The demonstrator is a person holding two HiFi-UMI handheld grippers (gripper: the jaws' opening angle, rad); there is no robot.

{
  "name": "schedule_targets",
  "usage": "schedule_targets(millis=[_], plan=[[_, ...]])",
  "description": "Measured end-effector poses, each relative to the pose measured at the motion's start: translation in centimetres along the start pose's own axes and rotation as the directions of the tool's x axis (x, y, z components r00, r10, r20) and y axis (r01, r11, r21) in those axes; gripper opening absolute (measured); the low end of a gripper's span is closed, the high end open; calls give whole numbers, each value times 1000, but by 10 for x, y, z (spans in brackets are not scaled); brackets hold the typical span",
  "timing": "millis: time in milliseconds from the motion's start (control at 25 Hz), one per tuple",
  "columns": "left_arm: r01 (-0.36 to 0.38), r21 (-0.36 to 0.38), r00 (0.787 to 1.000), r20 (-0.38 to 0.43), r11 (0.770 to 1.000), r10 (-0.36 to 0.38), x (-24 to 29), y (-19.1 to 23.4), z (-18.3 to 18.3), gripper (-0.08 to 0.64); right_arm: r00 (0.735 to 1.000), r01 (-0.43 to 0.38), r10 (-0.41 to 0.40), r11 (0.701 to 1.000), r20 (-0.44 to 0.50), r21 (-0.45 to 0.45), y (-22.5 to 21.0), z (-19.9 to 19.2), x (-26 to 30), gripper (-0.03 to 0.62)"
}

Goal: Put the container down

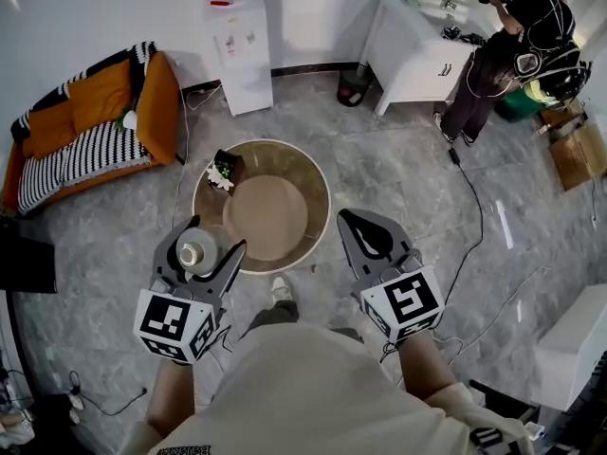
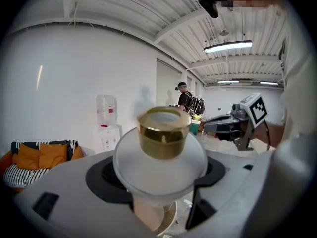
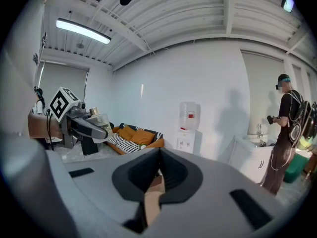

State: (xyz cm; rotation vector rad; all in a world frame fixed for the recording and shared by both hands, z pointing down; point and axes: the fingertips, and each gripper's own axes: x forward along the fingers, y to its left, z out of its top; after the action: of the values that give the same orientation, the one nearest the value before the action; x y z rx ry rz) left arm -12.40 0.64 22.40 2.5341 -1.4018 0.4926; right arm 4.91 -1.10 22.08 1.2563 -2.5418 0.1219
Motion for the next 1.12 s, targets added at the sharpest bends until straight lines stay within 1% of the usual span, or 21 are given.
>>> schedule_targets(millis=[240,400,520,680,840,1000,1120], plan=[[3,-3,1000,-6,1000,-3,25,53,10,334,1000,17,-17,1000,1,-7,-10,25,57,-3],[2,-1,1000,-2,1000,-2,33,74,13,334,1000,18,-18,1000,6,-18,-14,36,82,-3],[-14,3,1000,0,1000,14,38,88,15,334,1000,5,-5,1000,7,-24,-17,40,98,-3],[-37,-9,999,-3,999,37,45,96,18,334,1000,-17,16,999,-9,-34,-23,42,115,-3],[-66,-6,998,-17,998,66,57,100,20,334,999,-41,40,999,-24,-31,-40,38,129,-3],[-113,-41,993,-43,993,112,76,103,15,334,997,-68,66,997,-47,-41,-59,26,137,-3],[-137,-58,989,-65,989,133,89,104,10,334,996,-78,76,997,-55,-30,-72,19,143,-3]])
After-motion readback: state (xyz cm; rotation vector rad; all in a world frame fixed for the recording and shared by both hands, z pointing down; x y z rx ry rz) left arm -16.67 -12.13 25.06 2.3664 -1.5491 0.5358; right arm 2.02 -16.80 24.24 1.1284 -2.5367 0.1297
